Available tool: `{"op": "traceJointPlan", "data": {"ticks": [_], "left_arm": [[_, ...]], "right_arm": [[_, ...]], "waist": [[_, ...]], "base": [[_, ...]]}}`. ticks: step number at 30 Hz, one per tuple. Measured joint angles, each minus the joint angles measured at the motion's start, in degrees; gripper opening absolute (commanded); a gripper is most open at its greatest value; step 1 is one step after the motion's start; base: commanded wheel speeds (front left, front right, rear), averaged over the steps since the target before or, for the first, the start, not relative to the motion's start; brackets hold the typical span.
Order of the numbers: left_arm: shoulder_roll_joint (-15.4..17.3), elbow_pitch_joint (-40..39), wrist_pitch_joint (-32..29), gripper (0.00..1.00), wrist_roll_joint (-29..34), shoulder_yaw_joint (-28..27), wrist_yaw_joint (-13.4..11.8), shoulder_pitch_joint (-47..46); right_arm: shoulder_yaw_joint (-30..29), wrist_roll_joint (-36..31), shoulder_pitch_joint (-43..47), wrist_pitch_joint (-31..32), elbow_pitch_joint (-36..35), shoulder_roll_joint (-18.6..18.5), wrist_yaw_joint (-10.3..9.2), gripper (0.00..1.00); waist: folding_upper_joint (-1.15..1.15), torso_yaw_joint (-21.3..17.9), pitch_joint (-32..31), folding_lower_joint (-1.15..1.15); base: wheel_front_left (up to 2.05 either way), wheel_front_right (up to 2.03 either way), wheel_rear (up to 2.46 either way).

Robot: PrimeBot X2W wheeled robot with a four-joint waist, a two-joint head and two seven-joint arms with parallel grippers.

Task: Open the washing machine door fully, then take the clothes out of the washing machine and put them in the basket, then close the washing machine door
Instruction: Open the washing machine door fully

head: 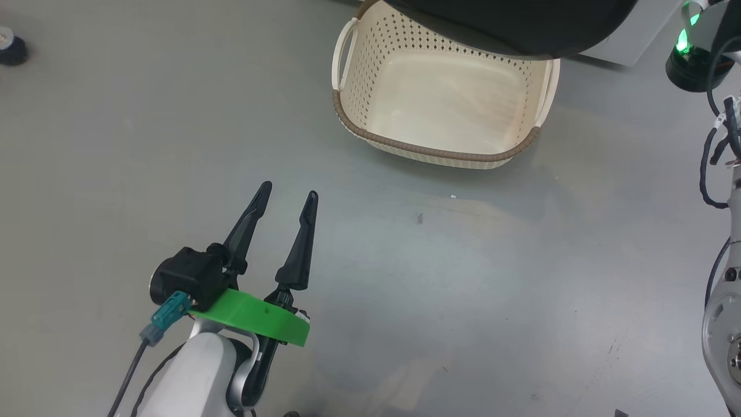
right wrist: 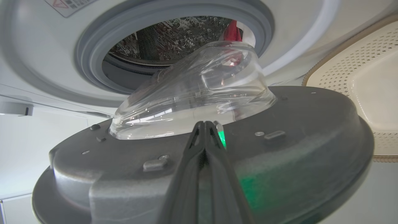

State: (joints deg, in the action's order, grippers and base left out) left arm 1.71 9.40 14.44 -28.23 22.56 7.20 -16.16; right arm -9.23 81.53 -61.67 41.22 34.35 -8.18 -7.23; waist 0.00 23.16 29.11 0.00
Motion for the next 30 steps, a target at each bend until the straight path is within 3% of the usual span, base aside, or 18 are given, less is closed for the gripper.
{"op": "traceJointPlan", "data": {"ticks": [30], "left_arm": [[0.0,1.2,0.0,1.00,0.6,-0.7,0.0,0.1]], "right_arm": [[1.4,2.6,5.0,5.4,2.8,2.6,0.00,0.00]], "waist": [[0.00,-0.6,-5.6,0.00]], "base": [[0.00,0.00,0.00]]}}
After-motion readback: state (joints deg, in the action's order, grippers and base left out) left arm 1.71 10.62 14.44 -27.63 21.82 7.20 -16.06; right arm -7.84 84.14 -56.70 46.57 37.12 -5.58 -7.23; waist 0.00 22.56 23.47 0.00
